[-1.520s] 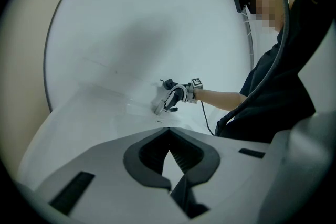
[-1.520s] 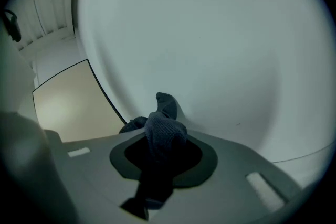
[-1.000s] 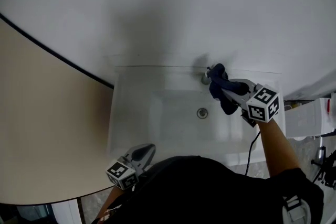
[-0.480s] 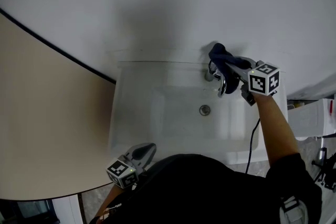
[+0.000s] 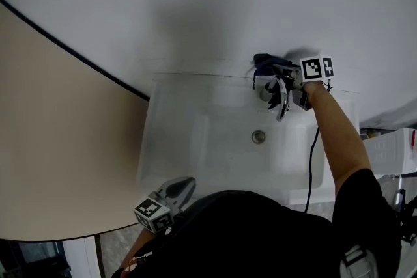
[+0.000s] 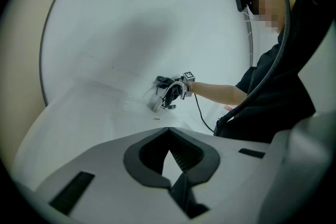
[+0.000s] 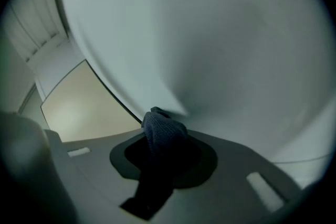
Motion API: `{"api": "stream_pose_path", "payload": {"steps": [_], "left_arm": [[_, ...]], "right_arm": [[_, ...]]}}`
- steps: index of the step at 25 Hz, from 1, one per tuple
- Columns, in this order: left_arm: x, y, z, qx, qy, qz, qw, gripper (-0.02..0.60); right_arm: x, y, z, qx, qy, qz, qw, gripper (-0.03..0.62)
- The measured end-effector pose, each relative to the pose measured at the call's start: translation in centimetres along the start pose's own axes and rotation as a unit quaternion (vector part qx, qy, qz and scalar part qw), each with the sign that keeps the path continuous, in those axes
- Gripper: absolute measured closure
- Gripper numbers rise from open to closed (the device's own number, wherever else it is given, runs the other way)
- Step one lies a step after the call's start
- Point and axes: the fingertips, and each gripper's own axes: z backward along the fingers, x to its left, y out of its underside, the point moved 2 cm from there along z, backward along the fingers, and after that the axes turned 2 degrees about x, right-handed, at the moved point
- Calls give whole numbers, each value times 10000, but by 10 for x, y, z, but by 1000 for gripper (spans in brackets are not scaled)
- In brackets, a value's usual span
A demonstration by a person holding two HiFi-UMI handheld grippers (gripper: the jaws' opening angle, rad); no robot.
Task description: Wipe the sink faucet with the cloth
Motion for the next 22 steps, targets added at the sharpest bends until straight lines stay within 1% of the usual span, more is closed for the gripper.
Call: {"api": "stream_pose_path", "payload": {"steps": [1, 3, 5, 7, 11, 13, 16, 18, 20, 22], "left_arm": [[0, 0, 0, -17, -1, 21, 10000, 581], [0, -1, 1, -35, -16, 42, 10000, 581], [3, 2, 3, -51, -6, 48, 10000, 581], [7, 4, 5, -63, -11, 64, 10000, 581], [8, 4, 8, -72, 3, 74, 9999, 581], [7, 3, 6, -41, 30, 47, 10000, 581], [5, 4, 3, 43, 28, -54, 10000, 581], [4, 3, 4, 60, -12, -7, 10000, 581], [6, 4, 6, 37, -57, 100, 9999, 581], [7, 6, 7, 7, -94, 146, 9998, 581]], "right_arm": [[-7, 3, 0, -149, -57, -313, 9994, 522], [-24, 17, 4, -371, 50, -778, 9963, 522], [-35, 34, 13, -540, 234, -1059, 9926, 522], [-29, 51, 24, -675, 159, -1317, 9889, 523], [12, 86, 27, -537, -430, -1553, 9855, 522], [13, 84, 15, -738, -558, -1639, 9821, 522], [-1, 87, -9, -886, -491, -1963, 9753, 522], [-11, 96, -20, -883, -400, -2154, 9717, 520], [-14, 99, -27, -908, -357, -2199, 9706, 522], [-14, 97, -27, -918, -333, -2068, 9735, 520]]}}
